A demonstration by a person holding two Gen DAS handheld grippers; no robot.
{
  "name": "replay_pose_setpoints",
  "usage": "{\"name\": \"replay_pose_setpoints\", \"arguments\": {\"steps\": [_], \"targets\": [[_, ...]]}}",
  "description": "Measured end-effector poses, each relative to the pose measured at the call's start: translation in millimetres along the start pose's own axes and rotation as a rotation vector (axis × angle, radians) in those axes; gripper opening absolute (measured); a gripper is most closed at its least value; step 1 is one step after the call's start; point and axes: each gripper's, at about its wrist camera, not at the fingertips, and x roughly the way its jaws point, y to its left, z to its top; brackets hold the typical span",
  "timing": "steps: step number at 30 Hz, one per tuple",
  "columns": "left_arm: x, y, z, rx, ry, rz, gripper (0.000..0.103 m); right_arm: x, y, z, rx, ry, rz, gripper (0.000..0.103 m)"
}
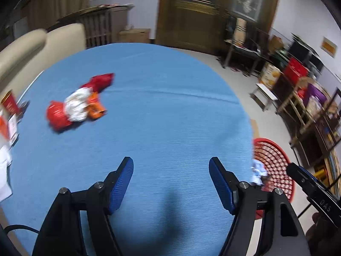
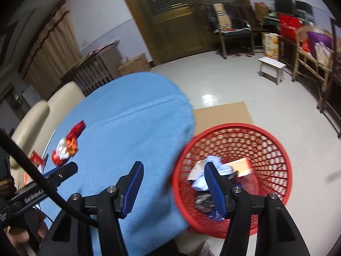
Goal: Collect trash
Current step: 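Move both tools back over the table toward the red and orange bags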
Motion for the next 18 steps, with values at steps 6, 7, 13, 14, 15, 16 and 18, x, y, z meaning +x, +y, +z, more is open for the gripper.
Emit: {"name": "replay_pose_setpoints", "arguments": {"steps": [6, 7, 13, 14, 15, 16, 18], "targets": [[-6.1, 60.7, -8.0, -0.105, -0.011, 0.055, 0.074, 12.0, 38.6, -6.5, -0.072, 0.036, 0.033, 0.064], [-7.0, 68.5, -8.7, -0.118, -0.012, 0.062, 0.074, 13.0, 43.3, -6.4, -0.082, 0.041, 0.037, 0.064], [-9.2, 104.9, -18.5, -0.187, -0.011, 0.107, 0.074, 21.7, 76.2, -10.7, -0.149, 0.071, 0.066, 0.064], [-10.0, 110.7, -20.7, -0.201, -0.011, 0.113, 0.074, 23.5, 81.5, -11.6, -0.162, 0.075, 0.071, 0.064], [-10.4, 114.6, -21.6, -0.210, -0.010, 0.118, 0.074, 26.1, 88.6, -12.7, -0.180, 0.083, 0.076, 0.066], [-11.6, 119.9, -23.4, -0.225, -0.011, 0.126, 0.074, 28.3, 93.2, -13.5, -0.192, 0.090, 0.080, 0.067], [-13.1, 128.4, -26.3, -0.243, -0.014, 0.136, 0.074, 31.9, 103.5, -15.5, -0.218, 0.101, 0.088, 0.067]]}}
